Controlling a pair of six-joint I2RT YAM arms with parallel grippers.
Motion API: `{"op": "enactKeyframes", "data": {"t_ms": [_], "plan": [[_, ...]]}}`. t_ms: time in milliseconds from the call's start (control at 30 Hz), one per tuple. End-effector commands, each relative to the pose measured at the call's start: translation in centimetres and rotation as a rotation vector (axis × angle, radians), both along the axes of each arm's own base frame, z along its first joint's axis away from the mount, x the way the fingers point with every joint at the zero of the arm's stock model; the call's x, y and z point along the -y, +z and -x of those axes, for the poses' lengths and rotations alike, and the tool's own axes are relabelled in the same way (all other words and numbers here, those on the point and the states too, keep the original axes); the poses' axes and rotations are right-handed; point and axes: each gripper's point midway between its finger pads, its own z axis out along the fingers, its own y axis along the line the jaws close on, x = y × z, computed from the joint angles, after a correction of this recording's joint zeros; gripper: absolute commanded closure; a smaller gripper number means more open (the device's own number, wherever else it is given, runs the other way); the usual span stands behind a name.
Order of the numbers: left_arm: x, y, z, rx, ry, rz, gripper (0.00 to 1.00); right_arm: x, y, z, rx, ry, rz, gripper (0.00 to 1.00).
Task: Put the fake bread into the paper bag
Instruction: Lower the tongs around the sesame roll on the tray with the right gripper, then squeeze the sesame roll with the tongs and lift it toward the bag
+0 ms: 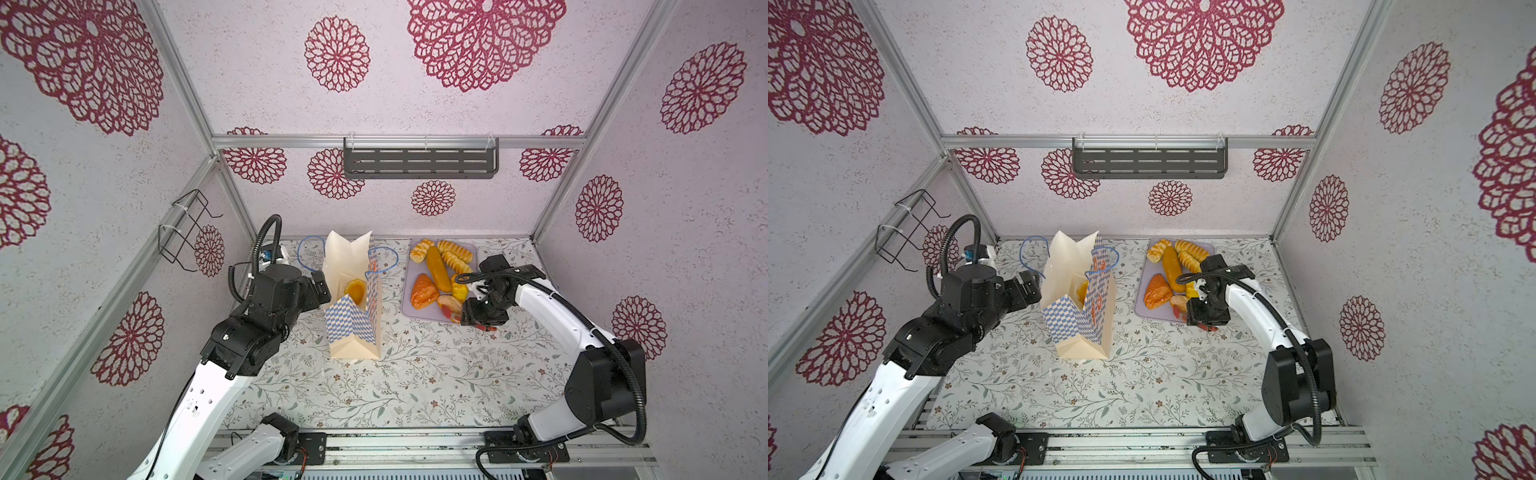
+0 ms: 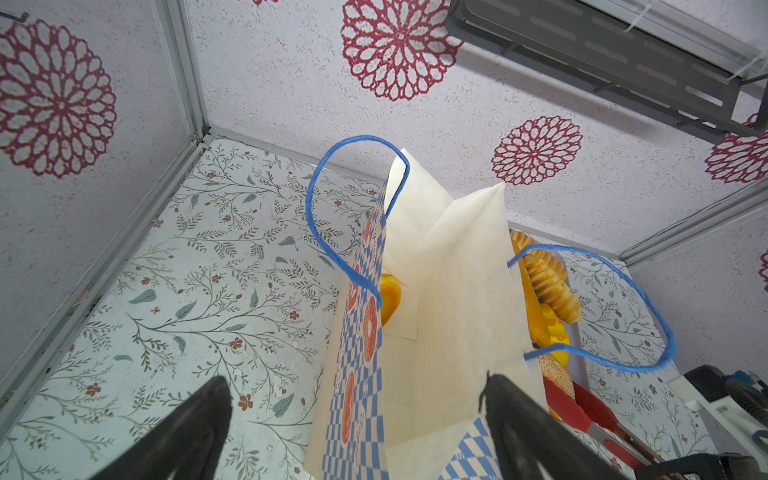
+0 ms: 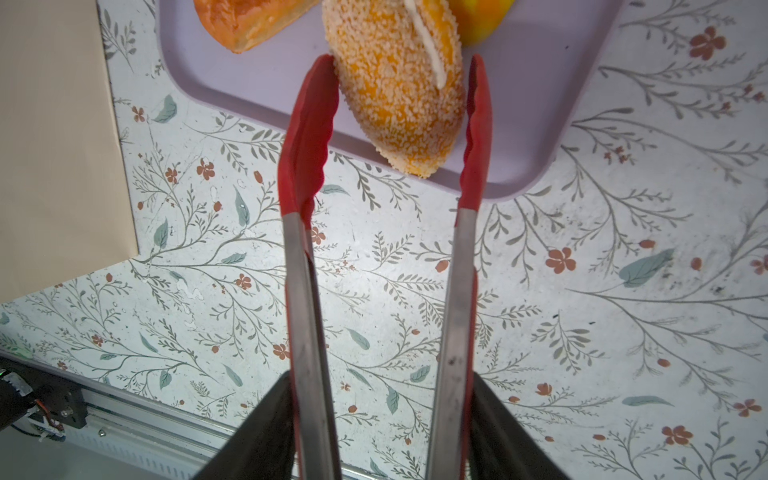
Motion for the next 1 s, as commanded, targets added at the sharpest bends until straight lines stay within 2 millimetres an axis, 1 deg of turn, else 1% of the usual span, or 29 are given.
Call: {"op": "enactKeyframes", "data": {"t_ms": [0,100,167,333,533,700,933,967], "plan": [[-0.2,0.1,-0.1,0.012,0.008,0.018,0.02,-0.5,1.3,-1.0,0.055,0.026,-0.017,0.4],[-0.1,-0.4,-0.4,-0.006,0.006,0.022,0.03,-0.7,1.6,-1.1,0.063,0.026,-0.025,0.44],[-0.2,-1.2,-0.6,-0.035,0.009,0.026,0.03,-0.7,2.0,-1.1,0.072,0.025,-0.032,0.47],[-0.1,-2.4,-1.2,-0.084,0.009,0.043,0.03,-1.0,3.8,-0.8,0.108,0.023,-0.065,0.5],[0.3,-2.9,-1.8,-0.105,0.001,0.064,0.02,-1.0,6.4,-0.4,0.164,0.017,-0.094,0.53],[0.8,-3.4,-2.1,-0.122,-0.013,0.077,0.0,-1.2,9.3,-0.6,0.232,0.007,-0.128,0.54],[1.2,-4.6,-2.3,-0.152,-0.018,0.085,0.07,-1.7,12.6,-1.3,0.314,0.002,-0.174,0.56],[1.2,-4.8,-2.3,-0.155,-0.017,0.087,0.08,-1.8,13.4,-1.5,0.332,-0.001,-0.186,0.56]]}}
